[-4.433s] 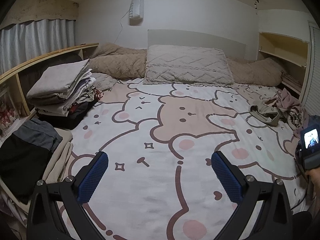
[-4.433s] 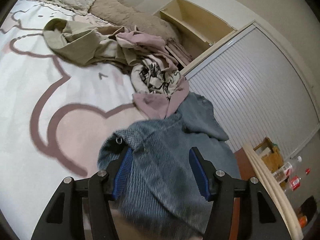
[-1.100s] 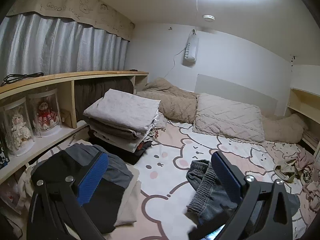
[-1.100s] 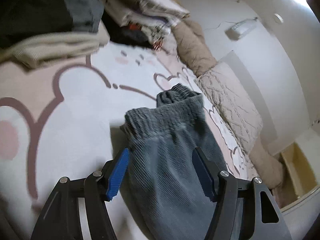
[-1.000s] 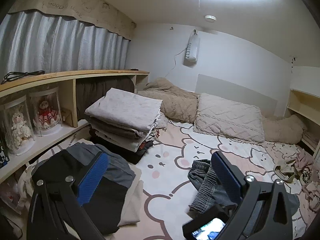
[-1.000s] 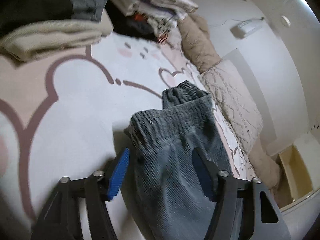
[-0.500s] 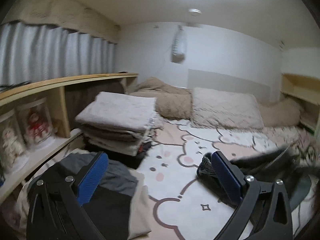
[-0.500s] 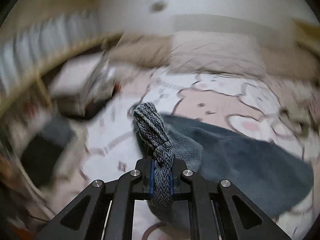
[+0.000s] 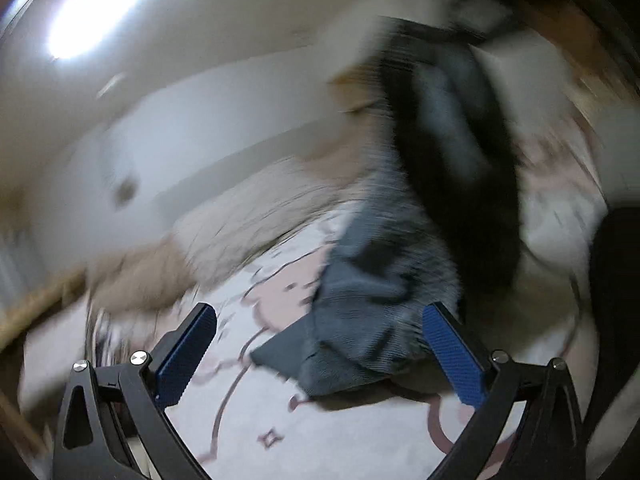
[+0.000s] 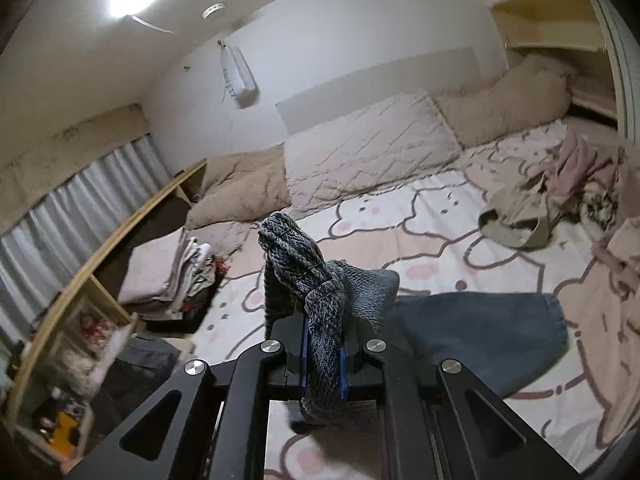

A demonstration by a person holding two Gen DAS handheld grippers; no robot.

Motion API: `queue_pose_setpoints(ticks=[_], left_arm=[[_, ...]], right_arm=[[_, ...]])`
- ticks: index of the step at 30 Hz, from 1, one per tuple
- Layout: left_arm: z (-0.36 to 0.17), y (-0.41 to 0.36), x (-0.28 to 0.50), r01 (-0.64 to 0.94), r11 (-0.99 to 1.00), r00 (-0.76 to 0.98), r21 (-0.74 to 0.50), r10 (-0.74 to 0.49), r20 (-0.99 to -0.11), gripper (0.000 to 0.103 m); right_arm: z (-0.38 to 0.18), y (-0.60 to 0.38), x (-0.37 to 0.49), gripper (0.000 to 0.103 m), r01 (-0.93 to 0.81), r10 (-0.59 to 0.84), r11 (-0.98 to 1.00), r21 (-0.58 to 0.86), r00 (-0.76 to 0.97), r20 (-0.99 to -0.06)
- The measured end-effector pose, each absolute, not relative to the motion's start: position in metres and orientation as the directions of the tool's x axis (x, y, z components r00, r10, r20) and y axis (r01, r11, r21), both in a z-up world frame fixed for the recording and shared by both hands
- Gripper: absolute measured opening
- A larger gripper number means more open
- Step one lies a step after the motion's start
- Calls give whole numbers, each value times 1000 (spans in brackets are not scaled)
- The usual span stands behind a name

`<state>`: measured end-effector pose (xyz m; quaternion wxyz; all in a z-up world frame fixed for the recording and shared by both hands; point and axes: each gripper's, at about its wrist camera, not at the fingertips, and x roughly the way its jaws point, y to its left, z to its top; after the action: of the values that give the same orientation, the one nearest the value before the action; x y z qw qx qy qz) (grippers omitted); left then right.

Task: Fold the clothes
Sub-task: 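Regrasp the waistband with the right gripper while the left gripper grasps the waistband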

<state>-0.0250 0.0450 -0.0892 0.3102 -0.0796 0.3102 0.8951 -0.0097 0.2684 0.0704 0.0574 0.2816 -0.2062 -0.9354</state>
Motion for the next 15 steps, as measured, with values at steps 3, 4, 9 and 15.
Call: queue_pose_setpoints(ticks=[3,4,9,15], left_arm=[[-113,69,-20,-648,-501,-753,574,534,-384,103],[-121,75,-20,-645,-478,-752,596,535,-385,103],[-150,102,-31,-587,-441,-793,679,481,-373,103],[-160,119,-43,-605,-411,-782,682,470,-410,60]], right_arm=[[67,278,-11,11,11,-297,-864,503,-818,-492],[68,279,-11,11,13,-297,-863,504,-821,-488],[69,283,-13,11,19,-311,-852,523,-822,-477],[69,287,-16,11,14,-302,-860,511,-820,-487]])
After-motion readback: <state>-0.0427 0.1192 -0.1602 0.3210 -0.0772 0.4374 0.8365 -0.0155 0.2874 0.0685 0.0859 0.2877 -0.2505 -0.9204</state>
